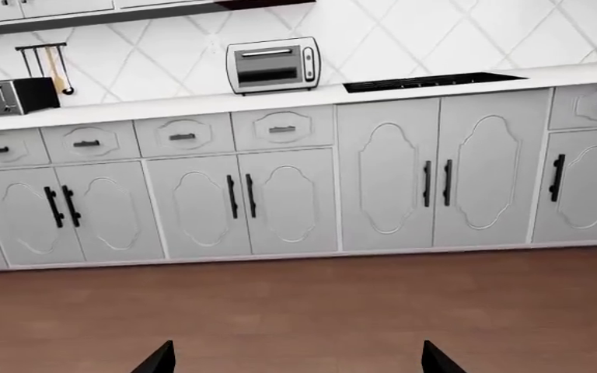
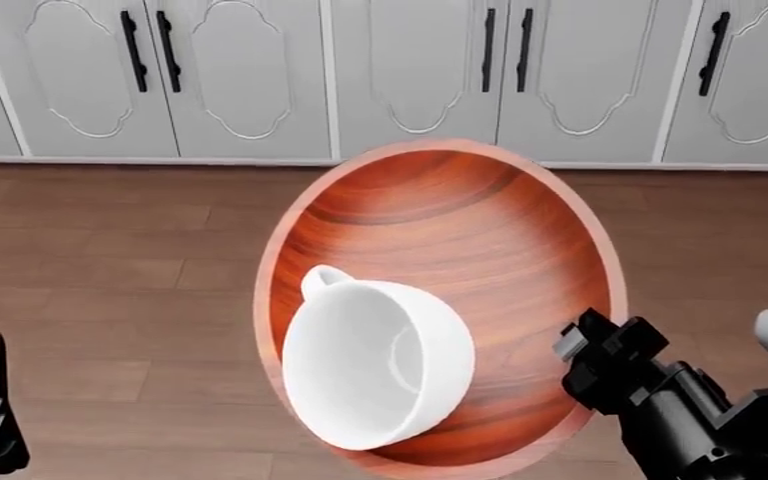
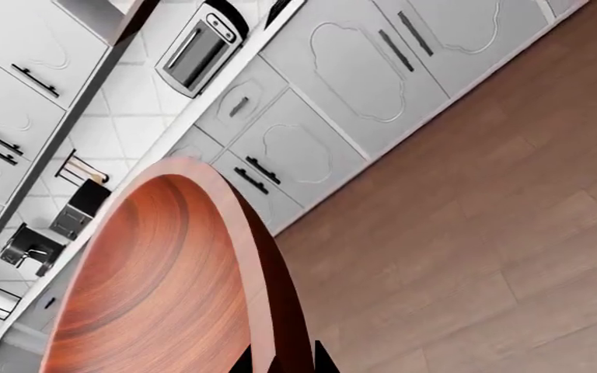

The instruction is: Place the cup inside the bowl on the dining table and move the bowl to any counter.

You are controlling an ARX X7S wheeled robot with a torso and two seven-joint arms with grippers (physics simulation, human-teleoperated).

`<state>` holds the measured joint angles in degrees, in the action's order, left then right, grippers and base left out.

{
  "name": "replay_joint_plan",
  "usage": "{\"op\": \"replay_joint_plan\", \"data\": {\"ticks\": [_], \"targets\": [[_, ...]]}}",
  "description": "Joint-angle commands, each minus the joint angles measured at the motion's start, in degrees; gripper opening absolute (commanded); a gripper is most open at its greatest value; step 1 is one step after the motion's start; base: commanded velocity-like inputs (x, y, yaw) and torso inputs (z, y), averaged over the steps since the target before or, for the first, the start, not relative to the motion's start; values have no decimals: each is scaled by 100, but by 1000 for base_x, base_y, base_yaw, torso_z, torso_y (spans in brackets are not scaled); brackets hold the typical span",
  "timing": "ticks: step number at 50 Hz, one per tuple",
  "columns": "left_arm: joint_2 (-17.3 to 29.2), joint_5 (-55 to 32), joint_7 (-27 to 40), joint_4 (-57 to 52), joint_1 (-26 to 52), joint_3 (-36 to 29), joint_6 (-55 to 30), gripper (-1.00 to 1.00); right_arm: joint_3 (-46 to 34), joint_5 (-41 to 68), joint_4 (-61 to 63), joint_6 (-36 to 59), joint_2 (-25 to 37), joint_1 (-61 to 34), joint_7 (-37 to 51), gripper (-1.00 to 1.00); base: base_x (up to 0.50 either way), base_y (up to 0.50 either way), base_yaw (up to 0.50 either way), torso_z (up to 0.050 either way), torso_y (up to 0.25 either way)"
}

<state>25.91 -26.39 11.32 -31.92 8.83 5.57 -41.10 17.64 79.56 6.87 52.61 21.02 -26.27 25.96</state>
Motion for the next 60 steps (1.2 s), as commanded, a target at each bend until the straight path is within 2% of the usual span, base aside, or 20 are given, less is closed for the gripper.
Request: {"op": "replay_joint_plan", "data": {"ticks": [1,60], "targets": [[16,-19,-49,-32,-35,43,98,100,51,99,76,-77,1,-14,-154,-100,500,194,0,0,0],[30,-2,7,76,-135,-18,262,100,11,112,88,-256,53,128,-158,-100,500,248,0,0,2]]}}
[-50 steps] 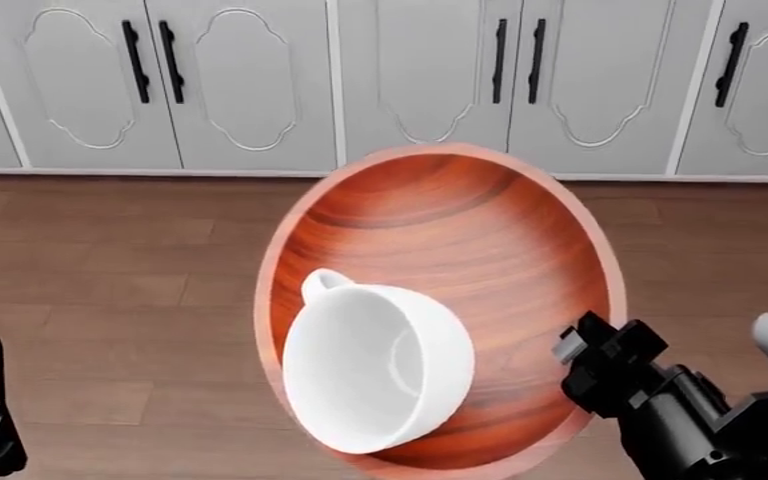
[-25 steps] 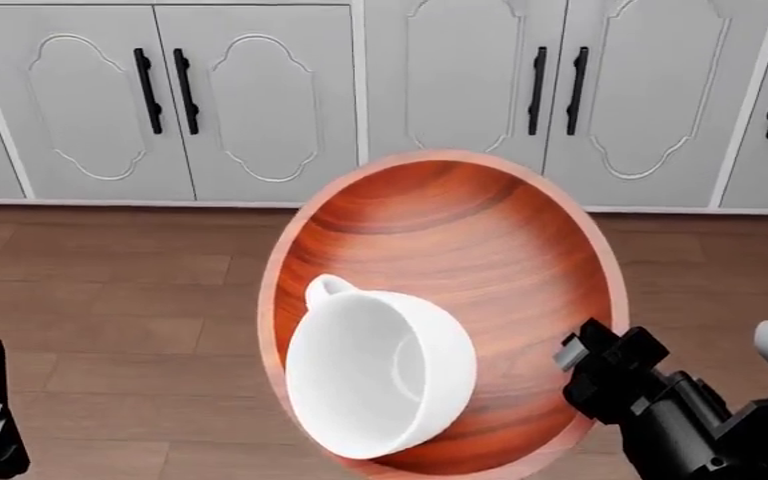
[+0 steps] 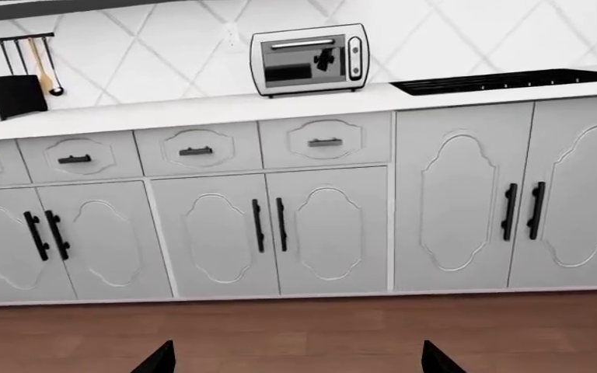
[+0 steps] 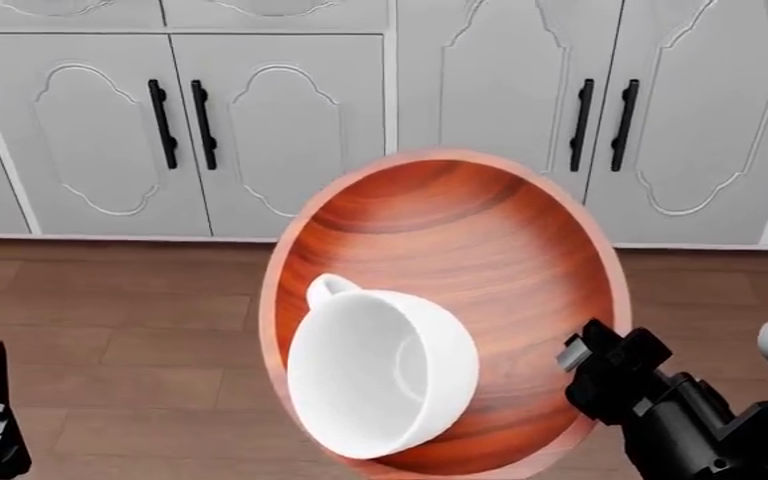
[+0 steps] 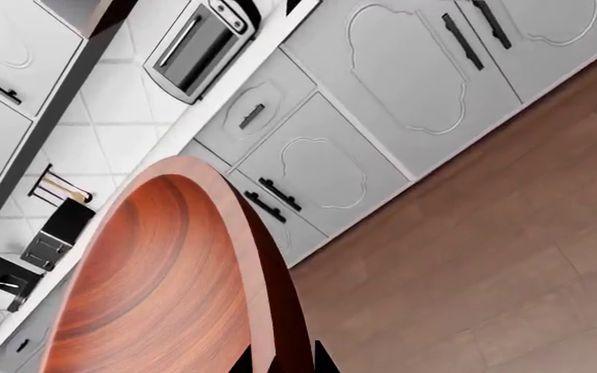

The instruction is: Place the cup inside the bowl on the dining table and move the bowl to any counter.

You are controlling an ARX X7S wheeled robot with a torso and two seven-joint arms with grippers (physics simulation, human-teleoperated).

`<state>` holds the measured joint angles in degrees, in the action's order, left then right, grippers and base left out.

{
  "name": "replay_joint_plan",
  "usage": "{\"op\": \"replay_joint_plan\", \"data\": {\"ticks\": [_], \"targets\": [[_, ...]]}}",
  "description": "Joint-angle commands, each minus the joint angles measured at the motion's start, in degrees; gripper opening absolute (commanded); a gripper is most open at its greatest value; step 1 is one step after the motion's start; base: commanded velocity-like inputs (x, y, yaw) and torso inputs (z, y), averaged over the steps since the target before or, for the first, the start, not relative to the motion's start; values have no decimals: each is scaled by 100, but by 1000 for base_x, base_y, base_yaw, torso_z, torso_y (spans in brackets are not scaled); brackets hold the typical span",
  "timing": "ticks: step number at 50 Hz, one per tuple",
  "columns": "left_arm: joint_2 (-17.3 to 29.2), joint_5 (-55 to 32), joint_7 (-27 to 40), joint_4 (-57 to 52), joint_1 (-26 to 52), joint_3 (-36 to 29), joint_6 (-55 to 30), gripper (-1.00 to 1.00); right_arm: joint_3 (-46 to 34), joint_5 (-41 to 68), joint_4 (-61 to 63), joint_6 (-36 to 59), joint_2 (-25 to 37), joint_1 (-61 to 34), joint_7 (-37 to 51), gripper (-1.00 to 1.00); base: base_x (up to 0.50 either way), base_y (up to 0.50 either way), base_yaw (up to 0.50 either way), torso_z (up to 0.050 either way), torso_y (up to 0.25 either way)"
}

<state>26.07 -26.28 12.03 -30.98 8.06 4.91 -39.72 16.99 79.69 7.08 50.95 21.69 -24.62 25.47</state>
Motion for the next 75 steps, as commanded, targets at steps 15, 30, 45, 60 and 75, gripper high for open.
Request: {"op": "replay_joint_plan", "data": {"ticks": [15,30,45,60,75], "targets": [[90,-128,-58,-147,-45,131,31,100,138,402,174,-14,48,-171,131,-100,500,259,0,0,1],[156,-249,12,-316,80,141,-191,100,74,606,76,62,105,-586,440,-100,500,251,0,1,2],[172,-290,61,-351,159,91,-287,100,36,663,74,72,160,-703,542,-100,500,205,0,0,1],[236,-412,202,-549,426,65,-615,100,7,793,40,82,207,-963,718,-100,500,188,0,0,1],[325,-536,202,-651,464,171,-705,100,-28,858,40,91,253,-1058,806,-100,500,170,0,1,2]]}}
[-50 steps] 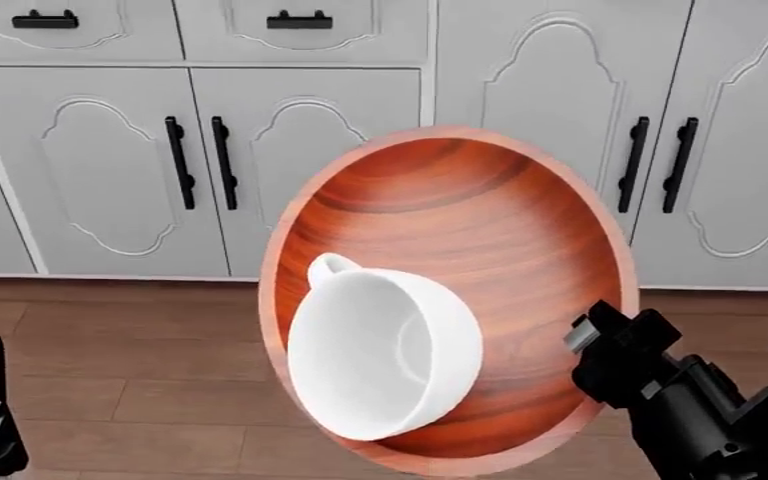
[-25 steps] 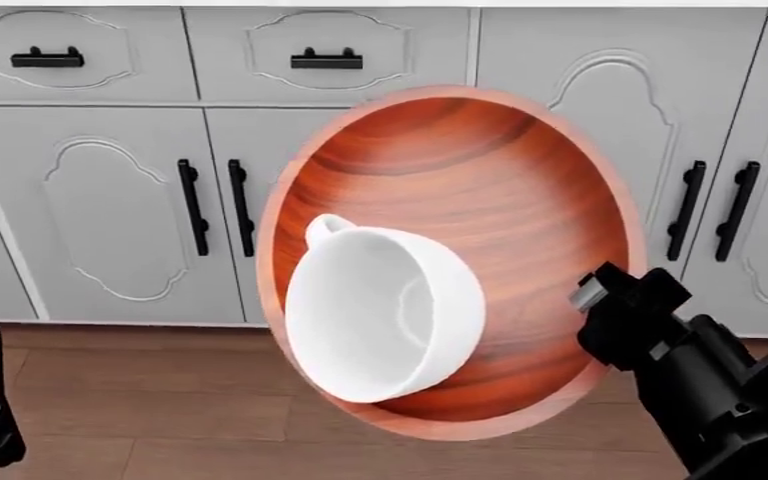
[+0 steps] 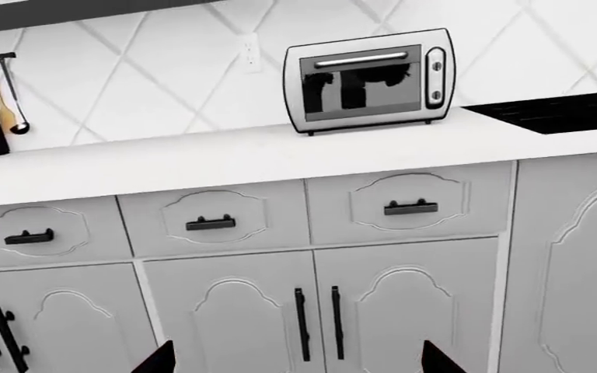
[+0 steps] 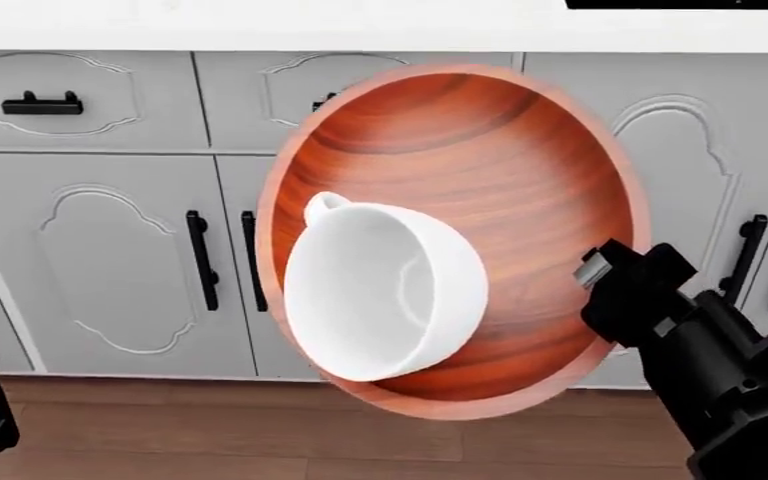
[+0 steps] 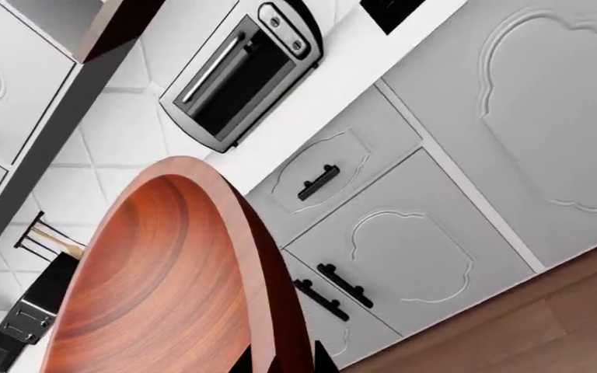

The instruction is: Place the cup inside the bowl on the dining table and move the bowl to any counter.

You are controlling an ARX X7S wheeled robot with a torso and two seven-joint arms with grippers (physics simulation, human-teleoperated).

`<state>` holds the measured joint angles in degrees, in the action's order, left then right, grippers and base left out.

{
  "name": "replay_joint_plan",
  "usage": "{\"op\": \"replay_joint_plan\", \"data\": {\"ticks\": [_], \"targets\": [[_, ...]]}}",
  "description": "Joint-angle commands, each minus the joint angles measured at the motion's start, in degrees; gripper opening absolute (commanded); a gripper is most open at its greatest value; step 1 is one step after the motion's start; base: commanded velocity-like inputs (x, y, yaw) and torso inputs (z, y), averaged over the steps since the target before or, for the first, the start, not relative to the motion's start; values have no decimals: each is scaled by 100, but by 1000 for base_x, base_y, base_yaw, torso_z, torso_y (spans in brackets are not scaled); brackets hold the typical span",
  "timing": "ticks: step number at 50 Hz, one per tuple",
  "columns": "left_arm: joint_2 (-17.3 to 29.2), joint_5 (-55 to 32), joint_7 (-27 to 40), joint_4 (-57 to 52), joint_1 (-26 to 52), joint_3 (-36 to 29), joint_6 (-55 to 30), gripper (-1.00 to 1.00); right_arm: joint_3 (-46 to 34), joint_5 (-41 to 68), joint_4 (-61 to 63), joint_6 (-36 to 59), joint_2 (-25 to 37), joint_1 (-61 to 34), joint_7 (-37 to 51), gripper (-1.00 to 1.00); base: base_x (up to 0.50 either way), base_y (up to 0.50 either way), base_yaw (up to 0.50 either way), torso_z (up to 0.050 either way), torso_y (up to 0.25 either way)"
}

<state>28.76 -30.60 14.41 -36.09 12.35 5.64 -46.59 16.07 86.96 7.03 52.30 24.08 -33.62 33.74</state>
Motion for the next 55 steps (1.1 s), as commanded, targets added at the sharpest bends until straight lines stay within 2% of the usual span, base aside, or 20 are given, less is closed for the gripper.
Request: {"op": "replay_joint_plan", "data": {"ticks": [1,30,55], "targets": [[46,-105,-18,-161,64,71,-40,100,63,134,43,-46,13,-163,-16,-100,500,167,0,0,0],[60,-145,72,-215,137,-5,-108,100,62,139,100,-134,19,-9,-62,-100,500,170,0,0,1],[70,-174,123,-221,188,-46,-116,100,25,190,168,-138,105,-30,-26,-100,500,31,0,0,2]]}}
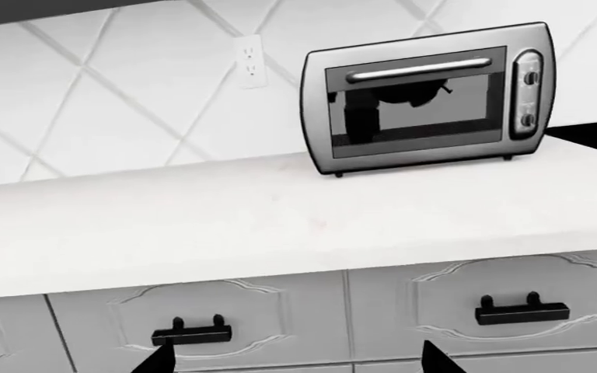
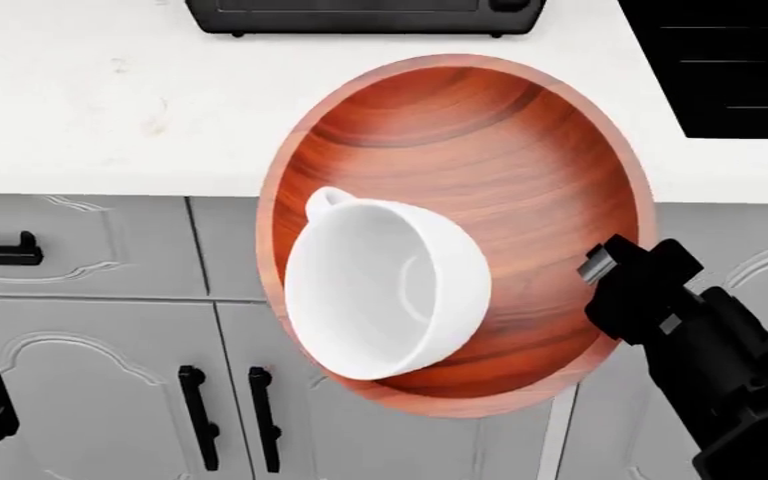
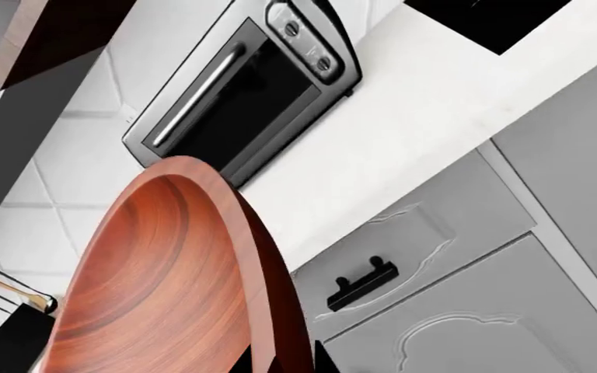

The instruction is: Place the cup inside the bowl on the dining table and move the bowl to any counter.

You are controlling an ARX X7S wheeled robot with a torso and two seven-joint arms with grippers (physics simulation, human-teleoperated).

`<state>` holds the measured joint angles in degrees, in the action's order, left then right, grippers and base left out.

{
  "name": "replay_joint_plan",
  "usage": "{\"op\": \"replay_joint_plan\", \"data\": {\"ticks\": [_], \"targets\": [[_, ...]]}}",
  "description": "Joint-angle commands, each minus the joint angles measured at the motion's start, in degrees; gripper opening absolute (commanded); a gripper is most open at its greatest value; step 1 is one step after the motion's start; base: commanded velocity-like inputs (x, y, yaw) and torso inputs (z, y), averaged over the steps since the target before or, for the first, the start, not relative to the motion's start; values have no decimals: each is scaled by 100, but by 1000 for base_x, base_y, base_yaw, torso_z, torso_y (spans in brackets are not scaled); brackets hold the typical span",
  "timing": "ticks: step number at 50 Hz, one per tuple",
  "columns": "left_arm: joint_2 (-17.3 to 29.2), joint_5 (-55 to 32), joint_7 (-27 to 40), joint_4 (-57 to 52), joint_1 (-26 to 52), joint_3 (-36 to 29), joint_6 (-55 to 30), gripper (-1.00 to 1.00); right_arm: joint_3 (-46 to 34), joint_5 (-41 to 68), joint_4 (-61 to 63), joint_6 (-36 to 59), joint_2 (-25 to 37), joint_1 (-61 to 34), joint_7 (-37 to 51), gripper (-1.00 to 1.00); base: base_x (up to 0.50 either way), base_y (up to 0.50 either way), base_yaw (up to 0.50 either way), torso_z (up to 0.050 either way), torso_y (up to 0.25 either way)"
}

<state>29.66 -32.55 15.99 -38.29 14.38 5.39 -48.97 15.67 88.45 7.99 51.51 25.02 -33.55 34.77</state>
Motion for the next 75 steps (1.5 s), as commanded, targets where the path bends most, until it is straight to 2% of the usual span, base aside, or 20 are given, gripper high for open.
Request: {"op": "replay_joint_plan", "data": {"ticks": [1,38,48,75], "targets": [[-3,21,-62,11,-57,5,158,100,60,34,64,-63,9,-36,-137,-100,500,-1,0,0,11],[39,-30,-54,60,-112,59,244,100,-19,103,-6,-91,30,26,-49,-100,496,0,0,0,2],[58,-51,-32,39,-110,66,229,100,29,148,69,-80,61,312,-116,-100,0,0,0,0,1],[66,-71,-14,75,-144,51,281,100,-98,100,-19,-121,49,245,-129,-100,0,0,0,0,1]]}}
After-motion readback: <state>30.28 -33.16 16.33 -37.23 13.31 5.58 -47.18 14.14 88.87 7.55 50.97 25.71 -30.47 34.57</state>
